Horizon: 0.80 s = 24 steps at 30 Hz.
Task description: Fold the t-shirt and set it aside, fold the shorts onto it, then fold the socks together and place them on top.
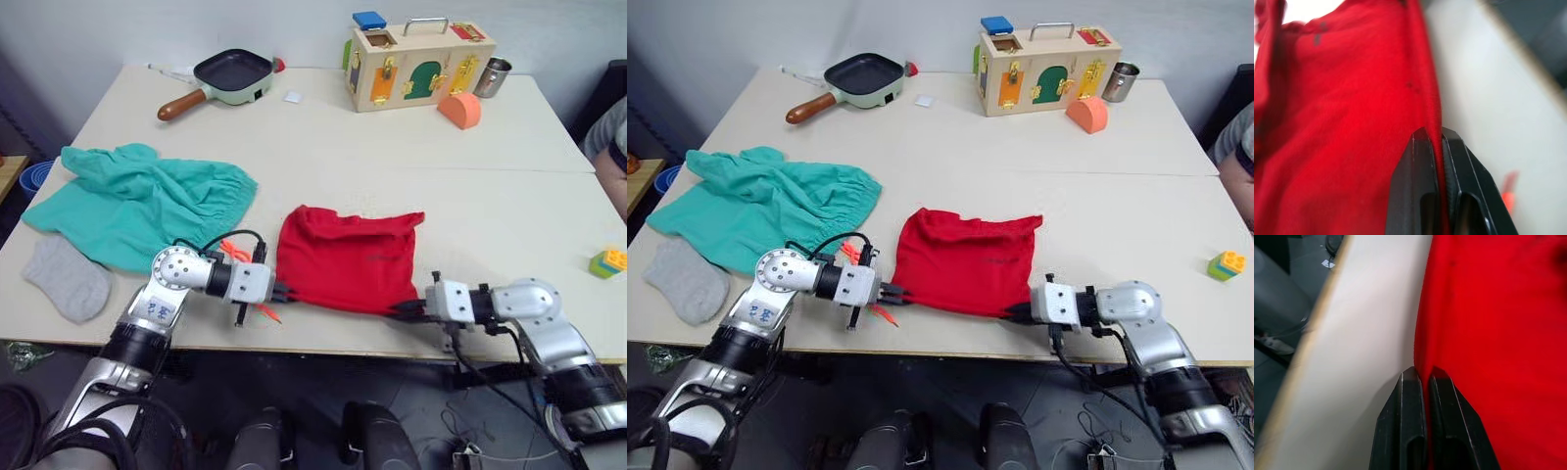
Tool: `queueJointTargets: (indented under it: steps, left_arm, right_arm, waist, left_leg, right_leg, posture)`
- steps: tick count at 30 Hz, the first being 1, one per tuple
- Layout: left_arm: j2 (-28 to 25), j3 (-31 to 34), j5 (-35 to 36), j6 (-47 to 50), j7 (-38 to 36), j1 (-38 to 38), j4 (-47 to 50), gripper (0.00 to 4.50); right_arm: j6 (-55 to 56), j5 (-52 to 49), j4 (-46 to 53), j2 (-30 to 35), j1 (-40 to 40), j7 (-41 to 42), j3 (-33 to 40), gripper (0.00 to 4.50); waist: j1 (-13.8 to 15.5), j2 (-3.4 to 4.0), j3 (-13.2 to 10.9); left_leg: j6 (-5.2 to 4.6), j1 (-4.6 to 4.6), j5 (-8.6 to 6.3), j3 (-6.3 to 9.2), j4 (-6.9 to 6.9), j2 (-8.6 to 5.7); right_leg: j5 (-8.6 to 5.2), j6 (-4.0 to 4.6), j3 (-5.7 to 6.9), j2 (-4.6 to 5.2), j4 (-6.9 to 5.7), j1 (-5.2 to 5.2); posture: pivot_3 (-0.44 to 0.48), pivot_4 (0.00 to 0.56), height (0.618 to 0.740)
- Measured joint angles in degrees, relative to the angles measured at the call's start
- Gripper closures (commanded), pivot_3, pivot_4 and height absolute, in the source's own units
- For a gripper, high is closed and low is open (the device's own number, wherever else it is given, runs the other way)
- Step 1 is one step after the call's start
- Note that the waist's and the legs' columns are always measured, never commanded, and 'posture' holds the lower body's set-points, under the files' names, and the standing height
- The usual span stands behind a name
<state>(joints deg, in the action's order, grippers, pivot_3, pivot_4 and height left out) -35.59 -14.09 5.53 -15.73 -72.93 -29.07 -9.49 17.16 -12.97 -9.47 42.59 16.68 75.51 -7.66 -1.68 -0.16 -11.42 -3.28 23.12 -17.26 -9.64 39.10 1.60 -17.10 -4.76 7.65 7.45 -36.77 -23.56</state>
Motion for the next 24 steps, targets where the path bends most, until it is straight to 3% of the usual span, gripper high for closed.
queueJointTargets:
  steps: [6,7,10,14,15,20,21,24]
  left_arm:
    - [-1.49,-0.04,1.12,6.57,1.14,4.39,7.24,4.47]
    - [-1.48,-0.04,1.28,7.71,1.4,4.64,7.39,4.5]
    - [-2.39,0.19,1.6,12.1,2.12,5.03,8.7,3.77]
    - [-5.73,2.32,4.62,15.46,-0.21,5.59,9.19,2.54]
    - [-6.85,3.08,6.6,16.78,-1.75,5.95,9.6,2.28]
    - [-7.97,9.34,19.59,28.52,-4.48,5.12,13.16,2.28]
    - [-7.46,10.29,21.16,30.57,-3.94,3.81,13.13,2.25]
    - [-2.92,10.24,19.46,30.97,0.04,-1.11,9.58,2.88]
  right_arm:
    - [-1.83,-1.66,2.1,1.09,-2.74,-0.54,1.1,4.5]
    - [-2.69,-2.08,2.39,1.09,-2.91,-0.72,1.21,4.26]
    - [-7.28,-3.72,3.43,2.31,-4.94,-0.21,1.44,3.46]
    - [-11.15,-7.16,6.41,2.68,-7.06,0.13,3.67,2.04]
    - [-13.78,-9.11,8.04,3.15,-7.3,0.23,4.2,2.04]
    - [-25.48,-17.93,13.79,3.54,-4.82,-0.91,8.07,2.04]
    - [-27.77,-19.21,13.81,3.19,-2.91,-1.5,8.24,2.22]
    - [-27.67,-17.28,10.89,0.67,2.93,-2.46,6.93,3.01]
  waist:
    - [0.26,0.0,0.0]
    - [0.28,0.0,0.0]
    - [0.48,0.0,0.0]
    - [0.3,0.0,0.0]
    - [0.13,0.0,0.0]
    - [0.21,0.0,0.0]
    - [0.29,0.0,0.0]
    - [0.87,0.0,0.02]
  left_leg:
    - [0.03,-0.09,0.03,0.03,0.01,0.0]
    - [0.02,-0.09,0.02,0.03,0.01,-0.01]
    - [0.02,-0.06,0.02,0.09,0.01,-0.01]
    - [0.03,-0.05,0.02,0.09,0.01,0.02]
    - [0.04,-0.06,0.01,0.09,0.0,0.03]
    - [0.05,-0.05,0.02,0.21,0.0,0.05]
    - [0.04,-0.07,0.02,0.25,0.0,0.03]
    - [0.02,-0.08,0.02,0.24,0.01,-0.09]
  right_leg:
    - [-0.01,0.02,-0.04,0.06,0.06,0.02]
    - [-0.01,0.02,-0.04,0.08,0.06,0.02]
    - [-0.01,0.02,0.0,0.07,0.09,0.02]
    - [-0.01,0.03,0.0,0.06,0.11,0.02]
    - [-0.02,0.03,-0.01,0.06,0.11,0.02]
    - [-0.03,0.05,0.01,0.07,0.14,0.07]
    - [-0.03,0.05,0.03,0.07,0.14,0.12]
    - [-0.02,0.05,0.06,0.09,0.15,0.16]
  posture:
    - [0.0,0.15,0.74]
    - [0.0,0.15,0.74]
    - [0.0,0.15,0.74]
    - [0.0,0.15,0.74]
    - [0.0,0.15,0.74]
    - [0.0,0.15,0.74]
    - [0.0,0.15,0.74]
    - [0.0,0.15,0.74]
